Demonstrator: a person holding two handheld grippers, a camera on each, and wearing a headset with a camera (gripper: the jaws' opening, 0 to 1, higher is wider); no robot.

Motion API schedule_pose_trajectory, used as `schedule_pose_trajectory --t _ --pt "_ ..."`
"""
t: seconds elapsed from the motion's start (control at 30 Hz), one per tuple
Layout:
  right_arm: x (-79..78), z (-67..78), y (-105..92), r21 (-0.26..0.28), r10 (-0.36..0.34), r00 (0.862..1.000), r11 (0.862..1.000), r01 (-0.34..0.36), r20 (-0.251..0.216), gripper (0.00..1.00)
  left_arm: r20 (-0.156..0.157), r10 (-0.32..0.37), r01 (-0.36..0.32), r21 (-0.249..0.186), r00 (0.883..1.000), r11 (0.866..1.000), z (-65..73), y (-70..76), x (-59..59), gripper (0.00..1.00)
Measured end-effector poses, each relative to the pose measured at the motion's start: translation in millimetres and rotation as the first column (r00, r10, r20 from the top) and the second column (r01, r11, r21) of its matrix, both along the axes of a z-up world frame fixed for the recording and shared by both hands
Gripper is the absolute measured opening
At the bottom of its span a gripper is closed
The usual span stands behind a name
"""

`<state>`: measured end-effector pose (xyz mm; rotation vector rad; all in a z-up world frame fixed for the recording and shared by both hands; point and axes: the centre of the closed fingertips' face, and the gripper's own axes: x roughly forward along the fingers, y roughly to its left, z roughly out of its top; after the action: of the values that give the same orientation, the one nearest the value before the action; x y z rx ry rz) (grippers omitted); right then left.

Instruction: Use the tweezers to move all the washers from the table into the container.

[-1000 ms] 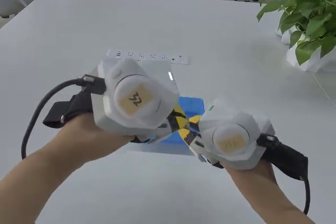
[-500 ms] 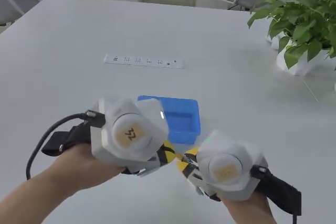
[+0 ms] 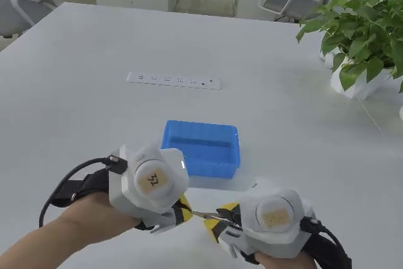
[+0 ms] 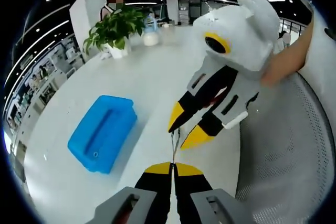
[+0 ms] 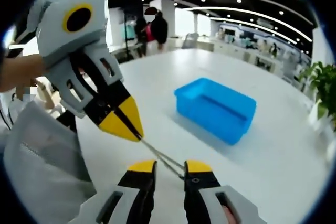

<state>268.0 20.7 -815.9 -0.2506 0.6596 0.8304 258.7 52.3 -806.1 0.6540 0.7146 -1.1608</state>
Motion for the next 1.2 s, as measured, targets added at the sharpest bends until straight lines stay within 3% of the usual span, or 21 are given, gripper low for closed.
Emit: schedule_pose_trajectory --t 0.07,0.17,0.27,0.33,0.43,0.5,0.57,0.7,0.73,0.8,0.9,0.93,1.03,1.17,1.2 --pt "-3.4 2.0 -2.0 0.008 -0.009 1.000 1.000 0.009 -0.017 0.26 0.005 -0.012 0.012 0.038 1.000 0.999 -10.7 6.7 0.4 0.00" --pt "-15.5 17.2 -10.2 0.014 -0.023 1.000 1.000 0.023 -0.002 0.32 -0.033 0.006 -0.004 0.060 0.999 0.998 -25.1 14.3 -0.6 0.00" --pt "-26.1 28.2 -20.5 0.030 -0.054 0.999 0.998 0.054 -0.001 0.36 -0.043 0.014 -0.011 0.082 0.999 0.997 -35.4 19.9 -0.5 0.00" --pt "-31.0 38.4 -28.7 0.052 -0.090 0.996 0.995 0.090 0.008 0.40 -0.045 0.011 -0.006 0.102 0.999 0.995 -40.6 22.8 -1.1 0.00" --pt "-37.6 50.9 -37.7 0.105 -0.141 0.990 0.984 0.143 -0.025 0.46 -0.040 -0.007 0.013 0.153 0.999 0.988 -49.4 28.7 -0.9 0.00" --pt "-40.8 61.2 -42.9 0.117 -0.164 0.986 0.979 0.165 -0.014 0.48 -0.046 -0.015 0.023 0.172 0.999 0.985 -53.8 30.4 -0.6 0.00" --pt "-41.3 67.5 -48.2 0.128 -0.194 0.981 0.973 0.192 0.001 0.51 -0.033 -0.029 0.035 0.191 0.999 0.981 -55.4 32.0 1.6 0.00" --pt "-41.4 67.7 -64.0 0.121 -0.258 0.966 0.959 0.256 0.003 0.61 -0.048 -0.059 0.069 0.227 0.997 0.972 -61.0 35.2 1.2 0.00" --pt "-41.2 67.0 -66.0 0.125 -0.270 0.963 0.955 0.268 -0.006 0.63 -0.041 -0.067 0.075 0.216 0.997 0.973 -58.5 34.0 1.6 0.00" --pt "-39.8 68.5 -66.4 0.162 -0.297 0.954 0.941 0.299 -0.034 0.65 -0.048 -0.069 0.078 0.221 0.996 0.972 -58.2 35.0 2.1 0.00" --pt "-38.0 68.7 -67.5 0.157 -0.304 0.952 0.940 0.304 -0.027 0.68 -0.032 -0.097 0.102 0.230 0.995 0.968 -57.1 34.6 0.0 0.00" --pt "-37.4 67.8 -68.6 0.152 -0.307 0.951 0.939 0.307 -0.024 0.68 -0.030 -0.086 0.091 0.229 0.996 0.969 -56.8 34.6 0.4 0.00" --pt "-35.3 64.2 -71.6 0.147 -0.318 0.948 0.937 0.318 -0.026 0.68 -0.032 0.040 -0.032 0.197 0.999 0.980 -56.4 34.0 -0.1 0.00" --pt "-35.4 56.4 -71.0 0.103 -0.315 0.949 0.944 0.315 -0.012 0.67 -0.019 0.152 -0.147 0.181 0.988 0.973 -53.7 41.7 5.1 0.12" --pt "-36.0 55.3 -70.0 0.096 -0.311 0.950 0.946 0.310 -0.011 0.68 -0.028 0.185 -0.178 0.159 0.982 0.971 -52.7 43.6 5.2 0.16"
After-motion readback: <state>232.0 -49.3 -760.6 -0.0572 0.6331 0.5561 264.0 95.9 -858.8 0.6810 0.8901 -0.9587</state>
